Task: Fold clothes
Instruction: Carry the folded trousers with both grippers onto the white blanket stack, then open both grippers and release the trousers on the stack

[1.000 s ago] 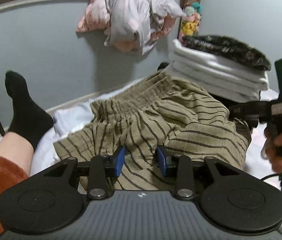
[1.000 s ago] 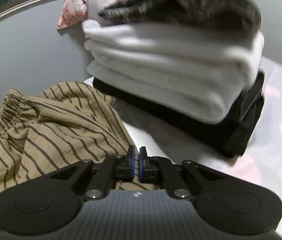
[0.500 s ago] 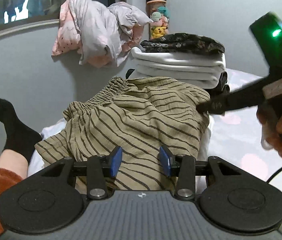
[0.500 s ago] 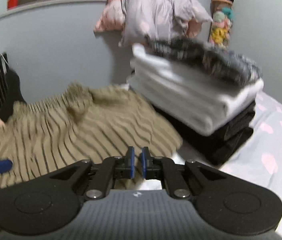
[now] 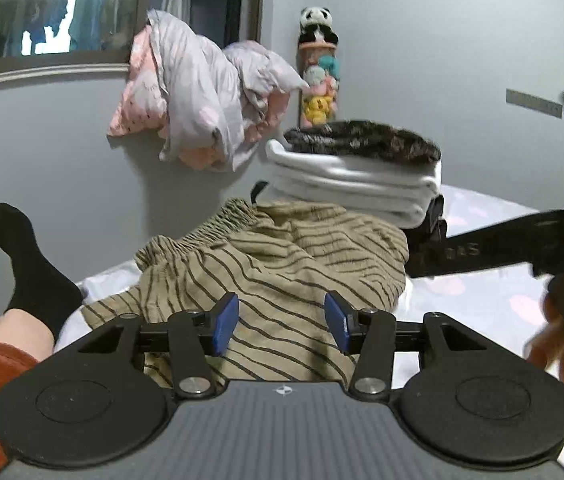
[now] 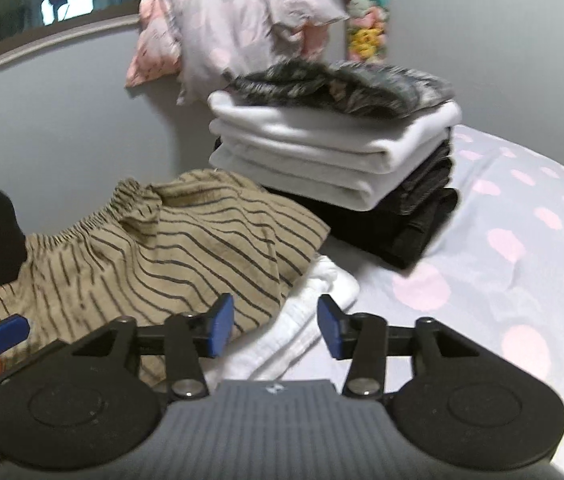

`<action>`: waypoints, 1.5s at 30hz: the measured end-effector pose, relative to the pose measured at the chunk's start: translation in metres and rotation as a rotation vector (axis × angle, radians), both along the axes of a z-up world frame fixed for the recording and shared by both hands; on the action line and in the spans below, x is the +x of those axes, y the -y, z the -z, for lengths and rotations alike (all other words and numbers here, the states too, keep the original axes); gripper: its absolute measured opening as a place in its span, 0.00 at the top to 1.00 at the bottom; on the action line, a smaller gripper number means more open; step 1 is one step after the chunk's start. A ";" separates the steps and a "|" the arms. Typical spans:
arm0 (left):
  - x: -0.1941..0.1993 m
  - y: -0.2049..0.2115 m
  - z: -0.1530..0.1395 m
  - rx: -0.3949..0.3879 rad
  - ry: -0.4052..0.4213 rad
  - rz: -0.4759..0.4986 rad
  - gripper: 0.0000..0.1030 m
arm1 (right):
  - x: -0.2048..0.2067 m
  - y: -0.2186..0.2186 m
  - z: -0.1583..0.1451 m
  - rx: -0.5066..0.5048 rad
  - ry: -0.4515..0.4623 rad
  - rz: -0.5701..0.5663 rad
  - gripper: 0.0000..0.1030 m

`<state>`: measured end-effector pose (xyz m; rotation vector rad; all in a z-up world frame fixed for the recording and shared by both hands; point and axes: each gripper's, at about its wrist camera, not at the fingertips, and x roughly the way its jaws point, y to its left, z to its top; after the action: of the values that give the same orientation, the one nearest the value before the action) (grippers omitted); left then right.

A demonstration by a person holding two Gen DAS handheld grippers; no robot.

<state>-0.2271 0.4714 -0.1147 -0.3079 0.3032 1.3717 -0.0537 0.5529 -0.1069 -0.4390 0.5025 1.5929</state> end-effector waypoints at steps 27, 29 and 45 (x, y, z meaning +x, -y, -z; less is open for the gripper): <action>-0.046 0.118 -0.093 0.003 -0.046 -0.073 0.14 | -0.048 0.223 -0.091 0.188 -0.053 0.099 0.11; -0.046 0.125 -0.095 -0.021 -0.061 -0.059 0.14 | -0.054 0.238 -0.096 0.208 -0.032 0.091 0.10; -0.048 0.185 -0.114 -0.125 -0.105 -0.015 0.14 | -0.064 0.331 -0.120 0.227 0.013 0.117 0.10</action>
<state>-0.2755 0.2869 -0.0005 -0.3427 0.4755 1.3888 -0.1176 0.2216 0.0126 -0.2435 0.3270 1.5128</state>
